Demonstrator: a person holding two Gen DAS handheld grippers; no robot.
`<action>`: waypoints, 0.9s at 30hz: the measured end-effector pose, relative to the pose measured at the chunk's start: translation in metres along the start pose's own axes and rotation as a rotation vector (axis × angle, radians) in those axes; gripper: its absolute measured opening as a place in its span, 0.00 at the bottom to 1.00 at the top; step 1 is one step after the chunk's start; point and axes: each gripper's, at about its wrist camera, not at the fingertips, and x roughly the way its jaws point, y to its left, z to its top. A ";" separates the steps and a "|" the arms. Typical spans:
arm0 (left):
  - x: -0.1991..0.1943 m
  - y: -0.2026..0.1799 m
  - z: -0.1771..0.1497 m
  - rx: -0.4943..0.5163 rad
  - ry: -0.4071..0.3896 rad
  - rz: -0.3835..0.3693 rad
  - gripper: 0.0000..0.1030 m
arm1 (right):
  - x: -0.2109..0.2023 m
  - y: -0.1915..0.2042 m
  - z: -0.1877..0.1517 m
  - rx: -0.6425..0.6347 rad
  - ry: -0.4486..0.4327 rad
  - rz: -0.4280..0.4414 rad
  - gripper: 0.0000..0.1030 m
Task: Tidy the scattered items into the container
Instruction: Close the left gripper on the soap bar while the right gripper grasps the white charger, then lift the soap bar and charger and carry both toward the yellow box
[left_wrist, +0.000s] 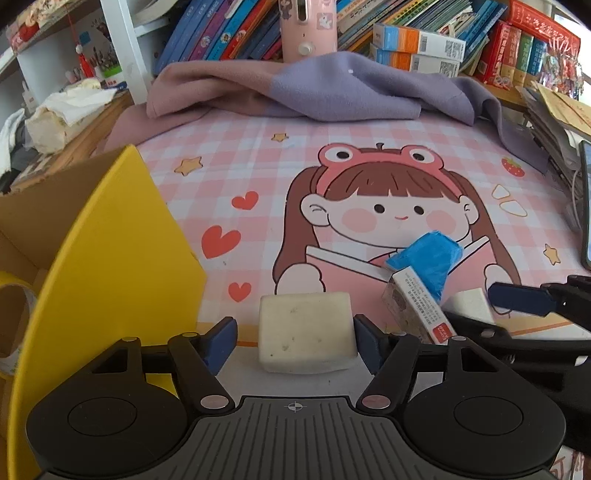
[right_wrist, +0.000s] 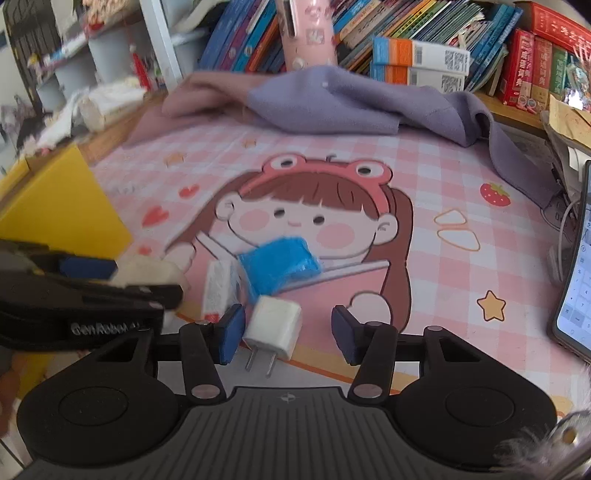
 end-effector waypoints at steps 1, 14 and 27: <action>0.001 0.000 0.000 -0.001 0.006 0.000 0.66 | 0.001 0.002 -0.001 -0.034 -0.007 -0.010 0.46; 0.000 -0.004 -0.006 0.006 -0.016 -0.033 0.49 | 0.002 0.011 -0.010 -0.199 -0.043 -0.013 0.29; -0.037 -0.018 -0.015 0.067 -0.040 -0.120 0.38 | -0.030 0.003 -0.014 -0.147 -0.034 0.021 0.24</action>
